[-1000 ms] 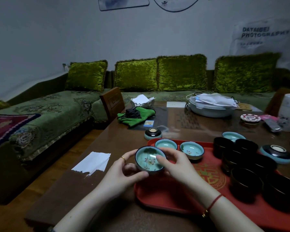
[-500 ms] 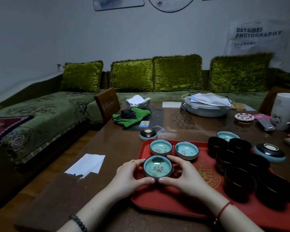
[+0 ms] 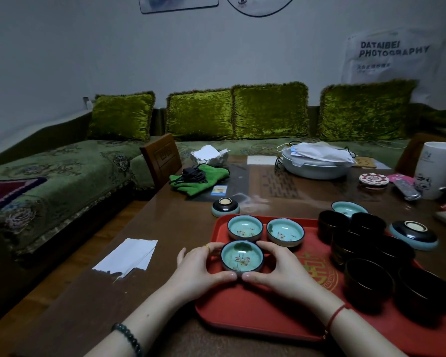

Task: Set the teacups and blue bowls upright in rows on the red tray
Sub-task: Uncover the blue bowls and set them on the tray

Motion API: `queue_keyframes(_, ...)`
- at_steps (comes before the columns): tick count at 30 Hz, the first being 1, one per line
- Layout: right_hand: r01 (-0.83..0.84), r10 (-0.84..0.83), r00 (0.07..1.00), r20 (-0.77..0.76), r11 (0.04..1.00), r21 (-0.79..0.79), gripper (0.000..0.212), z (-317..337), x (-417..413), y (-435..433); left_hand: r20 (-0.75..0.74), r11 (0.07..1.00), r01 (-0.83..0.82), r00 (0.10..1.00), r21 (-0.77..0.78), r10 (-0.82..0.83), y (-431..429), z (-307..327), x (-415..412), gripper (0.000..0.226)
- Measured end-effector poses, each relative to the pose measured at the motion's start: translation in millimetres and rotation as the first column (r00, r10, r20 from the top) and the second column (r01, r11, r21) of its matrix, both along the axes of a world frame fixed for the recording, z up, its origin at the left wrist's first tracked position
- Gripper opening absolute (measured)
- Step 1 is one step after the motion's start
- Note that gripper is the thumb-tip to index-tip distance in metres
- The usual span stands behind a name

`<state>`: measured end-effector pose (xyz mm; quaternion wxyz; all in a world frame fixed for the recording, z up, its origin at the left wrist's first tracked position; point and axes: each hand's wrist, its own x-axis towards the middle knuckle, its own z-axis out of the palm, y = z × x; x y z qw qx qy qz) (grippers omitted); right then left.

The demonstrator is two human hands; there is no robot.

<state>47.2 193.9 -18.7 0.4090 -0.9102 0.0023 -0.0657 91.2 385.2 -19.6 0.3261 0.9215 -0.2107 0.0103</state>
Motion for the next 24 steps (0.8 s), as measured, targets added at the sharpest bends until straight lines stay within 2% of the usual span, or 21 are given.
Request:
queue_keyframes(6, 0.001, 0.000, 1.000, 0.017, 0.998, -0.064, 0.090, 0, 0, 0, 0.004, 1.000, -0.005, 1.000, 0.017, 0.005, -2, 4, -4, 0.074)
queue_keyframes(12, -0.006, 0.012, 0.991, 0.133, 0.999, -0.049, 0.079, 18, -13, -10, 0.100, 1.000, -0.008, 0.995, 0.023, 0.005, -13, 20, -8, 0.081)
queue_keyframes(18, 0.005, 0.005, 0.937, 0.348, 1.000, -0.028, 0.058, 56, -37, -40, 0.177, 0.997, 0.070, 0.982, -0.041, -0.062, -51, 43, -16, 0.083)
queue_keyframes(24, 0.091, -0.062, 0.920, 0.387, 0.994, -0.058, 0.051, 82, -61, -100, 0.199, 0.981, 0.191, 0.964, -0.046, -0.178, -115, 57, -21, 0.081)
